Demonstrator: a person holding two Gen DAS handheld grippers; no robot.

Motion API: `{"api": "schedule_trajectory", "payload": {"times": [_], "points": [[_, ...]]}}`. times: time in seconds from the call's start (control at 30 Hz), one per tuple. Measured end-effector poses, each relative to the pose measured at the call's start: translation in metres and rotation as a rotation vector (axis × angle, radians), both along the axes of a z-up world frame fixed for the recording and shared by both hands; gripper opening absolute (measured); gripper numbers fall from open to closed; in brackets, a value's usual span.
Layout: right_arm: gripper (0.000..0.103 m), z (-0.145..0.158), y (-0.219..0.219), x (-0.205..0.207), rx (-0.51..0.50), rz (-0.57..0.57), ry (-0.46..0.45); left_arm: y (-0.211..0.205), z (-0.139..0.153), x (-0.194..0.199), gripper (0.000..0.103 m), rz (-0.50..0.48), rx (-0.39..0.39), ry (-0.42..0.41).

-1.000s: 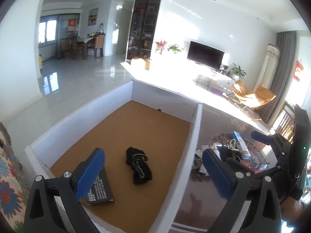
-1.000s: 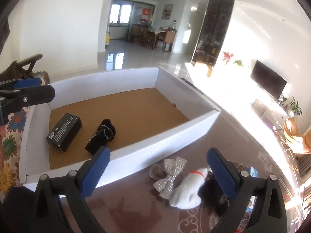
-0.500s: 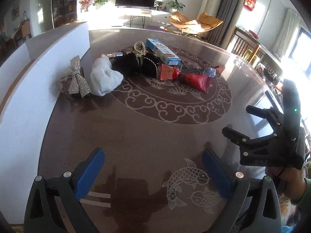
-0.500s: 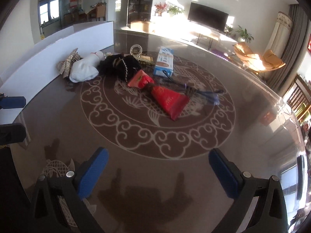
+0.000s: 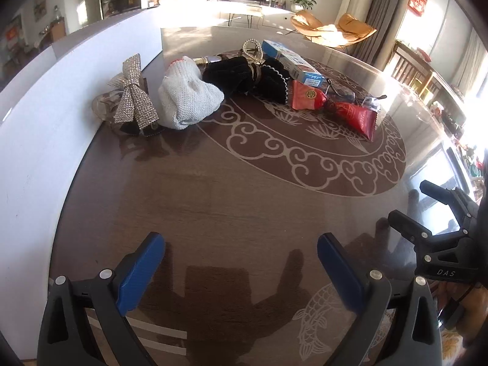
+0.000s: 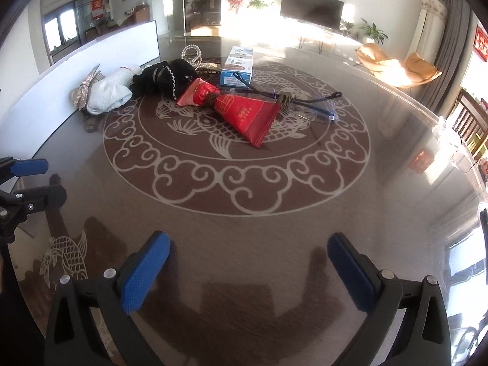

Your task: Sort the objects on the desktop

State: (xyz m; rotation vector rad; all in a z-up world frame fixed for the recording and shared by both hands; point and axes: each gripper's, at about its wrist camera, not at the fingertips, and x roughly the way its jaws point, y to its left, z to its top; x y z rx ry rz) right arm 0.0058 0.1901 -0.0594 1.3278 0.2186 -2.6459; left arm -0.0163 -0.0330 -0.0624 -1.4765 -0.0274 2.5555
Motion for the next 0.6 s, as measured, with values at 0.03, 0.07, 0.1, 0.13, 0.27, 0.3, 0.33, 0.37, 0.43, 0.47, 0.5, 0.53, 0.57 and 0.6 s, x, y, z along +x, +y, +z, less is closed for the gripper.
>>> {"api": "schedule_trajectory", "payload": {"times": [0.03, 0.07, 0.1, 0.13, 0.27, 0.3, 0.33, 0.37, 0.43, 0.47, 0.5, 0.53, 0.57, 0.6], "points": [[0.103, 0.0, 0.001, 0.0, -0.012, -0.004, -0.003, 0.0, 0.0, -0.001, 0.102, 0.005, 0.002, 0.001], [0.103, 0.0, 0.002, -0.001, -0.021, -0.007, -0.008, -0.001, -0.002, -0.002, 0.102, 0.009, 0.004, 0.0], [0.103, -0.001, 0.003, -0.001, -0.026, -0.007, -0.011, -0.001, -0.003, -0.003, 0.102, 0.013, 0.004, -0.005], [0.103, -0.001, 0.003, -0.002, -0.031, -0.007, -0.015, 0.0, -0.004, -0.004, 0.102, 0.017, -0.002, 0.0], [0.103, 0.0, 0.003, -0.004, -0.035, -0.007, -0.018, 0.006, -0.006, -0.006, 0.102, 0.024, -0.035, 0.016], [0.103, 0.0, 0.003, -0.004, -0.035, -0.007, -0.018, 0.008, -0.007, -0.007, 0.102, 0.023, -0.049, 0.018], [0.103, 0.0, 0.003, -0.004, -0.035, -0.007, -0.018, 0.01, -0.007, -0.007, 0.102, 0.022, -0.062, 0.021], [0.103, 0.0, 0.003, -0.004, -0.035, -0.007, -0.018, 0.012, -0.008, -0.007, 0.102, 0.021, -0.072, 0.022], [0.103, 0.0, 0.002, -0.004, -0.035, -0.007, -0.018, 0.014, -0.009, -0.008, 0.103, 0.018, -0.084, 0.023], [0.103, 0.0, 0.002, -0.004, -0.035, -0.007, -0.018, 0.015, -0.009, -0.008, 0.103, 0.018, -0.086, 0.024], [0.103, 0.0, 0.002, -0.004, -0.035, -0.007, -0.018, 0.015, -0.01, -0.009, 0.103, 0.017, -0.086, 0.024], [0.103, 0.0, 0.002, -0.004, -0.035, -0.007, -0.018, 0.016, -0.01, -0.009, 0.103, 0.019, -0.089, 0.025], [0.103, 0.0, 0.002, -0.004, -0.035, -0.007, -0.018, 0.016, -0.011, -0.009, 0.103, 0.021, -0.093, 0.027], [0.103, 0.0, 0.002, -0.004, -0.035, -0.006, -0.018, 0.017, -0.011, -0.01, 0.103, 0.023, -0.098, 0.029]]}}
